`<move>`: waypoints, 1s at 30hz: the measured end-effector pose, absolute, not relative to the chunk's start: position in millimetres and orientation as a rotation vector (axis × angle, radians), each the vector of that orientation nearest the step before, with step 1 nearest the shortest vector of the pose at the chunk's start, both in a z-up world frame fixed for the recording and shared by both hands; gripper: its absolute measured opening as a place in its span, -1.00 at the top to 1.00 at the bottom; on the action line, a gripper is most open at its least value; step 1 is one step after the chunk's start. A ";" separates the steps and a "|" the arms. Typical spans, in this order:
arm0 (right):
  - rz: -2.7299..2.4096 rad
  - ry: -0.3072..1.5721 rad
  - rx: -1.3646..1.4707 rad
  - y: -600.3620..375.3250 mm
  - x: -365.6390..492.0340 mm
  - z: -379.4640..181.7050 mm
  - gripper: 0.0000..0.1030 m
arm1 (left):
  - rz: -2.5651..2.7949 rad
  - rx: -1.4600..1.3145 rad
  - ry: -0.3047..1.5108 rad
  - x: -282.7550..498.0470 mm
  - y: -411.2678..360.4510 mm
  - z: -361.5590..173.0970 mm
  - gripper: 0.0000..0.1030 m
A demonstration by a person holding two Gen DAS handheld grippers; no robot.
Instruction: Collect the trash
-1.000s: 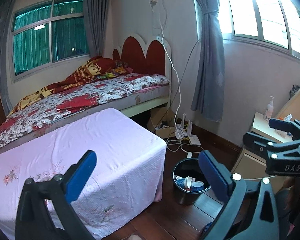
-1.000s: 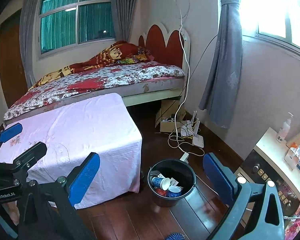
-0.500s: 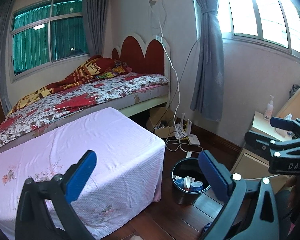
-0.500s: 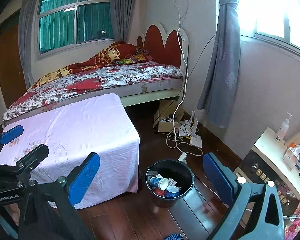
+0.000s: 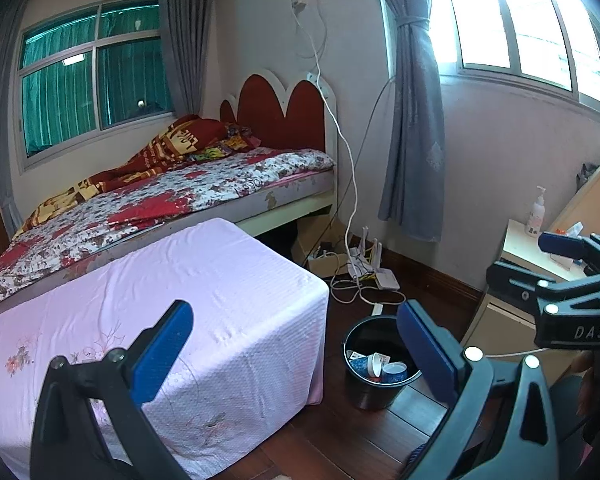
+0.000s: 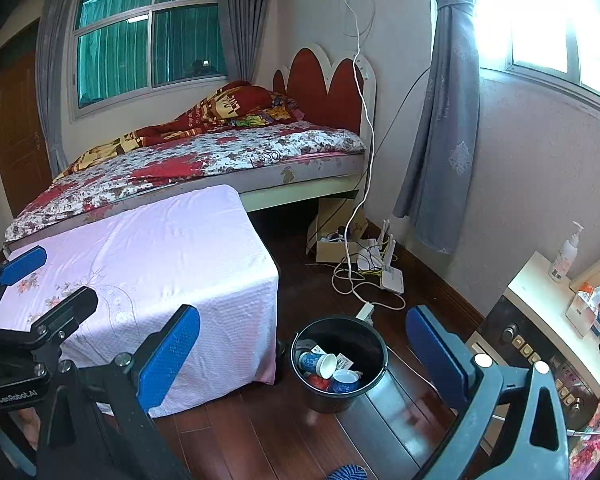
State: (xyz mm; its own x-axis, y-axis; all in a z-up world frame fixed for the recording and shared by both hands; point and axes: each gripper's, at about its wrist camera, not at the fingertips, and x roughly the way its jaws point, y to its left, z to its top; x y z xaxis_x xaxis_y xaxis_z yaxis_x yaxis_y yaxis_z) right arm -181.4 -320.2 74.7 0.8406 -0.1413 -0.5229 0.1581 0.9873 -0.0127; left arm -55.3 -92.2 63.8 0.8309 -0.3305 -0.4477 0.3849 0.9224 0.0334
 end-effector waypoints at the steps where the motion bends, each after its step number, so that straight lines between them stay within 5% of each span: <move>1: -0.159 0.551 0.033 -319.9 -181.1 74.8 -1.00 | -0.380 0.125 0.451 -55.0 -91.5 64.1 -0.98; 30: -0.160 0.552 0.031 -319.2 -180.9 74.2 -1.00 | -0.394 0.129 0.446 -54.9 -96.8 64.7 -0.98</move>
State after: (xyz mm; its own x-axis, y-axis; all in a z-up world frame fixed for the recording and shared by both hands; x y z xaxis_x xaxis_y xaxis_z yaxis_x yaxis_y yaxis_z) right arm -180.9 -319.2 74.2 0.8396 -0.1425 -0.5242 0.1594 0.9871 -0.0131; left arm -54.9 -96.8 64.7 0.8283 -0.3422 -0.4436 0.3981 0.9166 0.0363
